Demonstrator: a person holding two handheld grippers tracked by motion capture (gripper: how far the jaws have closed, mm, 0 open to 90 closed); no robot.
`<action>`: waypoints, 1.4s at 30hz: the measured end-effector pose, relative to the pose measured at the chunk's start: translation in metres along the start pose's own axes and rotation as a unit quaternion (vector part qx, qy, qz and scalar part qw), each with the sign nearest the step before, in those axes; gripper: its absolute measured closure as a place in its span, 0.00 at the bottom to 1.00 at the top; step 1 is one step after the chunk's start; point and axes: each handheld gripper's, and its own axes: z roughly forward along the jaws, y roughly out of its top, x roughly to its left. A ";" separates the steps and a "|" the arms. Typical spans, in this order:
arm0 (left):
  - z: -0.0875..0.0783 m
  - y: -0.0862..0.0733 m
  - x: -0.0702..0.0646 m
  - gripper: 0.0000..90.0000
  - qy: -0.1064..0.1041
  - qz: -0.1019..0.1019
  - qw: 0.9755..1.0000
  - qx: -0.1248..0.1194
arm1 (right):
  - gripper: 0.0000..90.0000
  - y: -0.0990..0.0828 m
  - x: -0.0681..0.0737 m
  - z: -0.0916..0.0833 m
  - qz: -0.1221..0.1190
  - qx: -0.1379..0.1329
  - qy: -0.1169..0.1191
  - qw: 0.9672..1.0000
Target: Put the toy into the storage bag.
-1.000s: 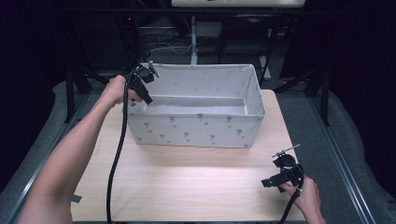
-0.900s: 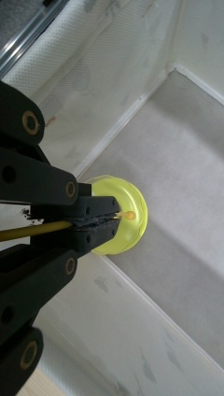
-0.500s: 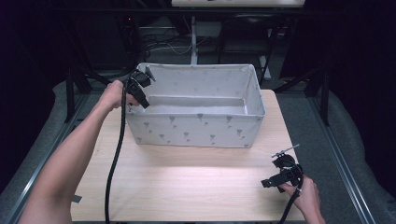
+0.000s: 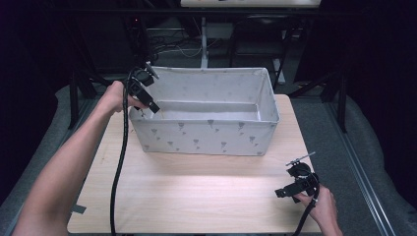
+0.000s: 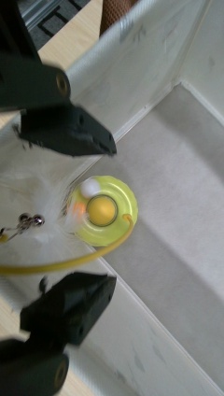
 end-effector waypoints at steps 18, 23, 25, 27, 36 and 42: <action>-0.065 -0.022 -0.026 0.00 0.031 0.014 0.999 -0.030 | 0.03 0.000 0.000 0.001 -0.003 -0.003 -0.002 1.000; -0.078 -0.037 -0.037 0.00 0.034 0.019 0.998 -0.043 | 0.03 0.000 0.000 0.000 -0.004 -0.003 0.000 1.000; -0.081 -0.044 -0.041 0.00 0.035 0.024 0.998 -0.041 | 0.03 0.000 0.000 0.000 -0.005 -0.003 0.000 1.000; -0.083 -0.051 -0.045 0.00 0.035 0.026 0.998 -0.043 | 0.03 0.000 0.000 0.000 -0.004 -0.004 -0.001 1.000; -0.081 -0.089 -0.059 0.00 0.034 0.034 0.998 -0.040 | 0.01 0.000 0.001 -0.001 0.002 -0.010 0.001 1.000; -0.070 -0.118 -0.065 0.00 0.042 0.025 0.998 -0.036 | 0.00 0.001 0.001 -0.001 0.001 -0.012 0.000 1.000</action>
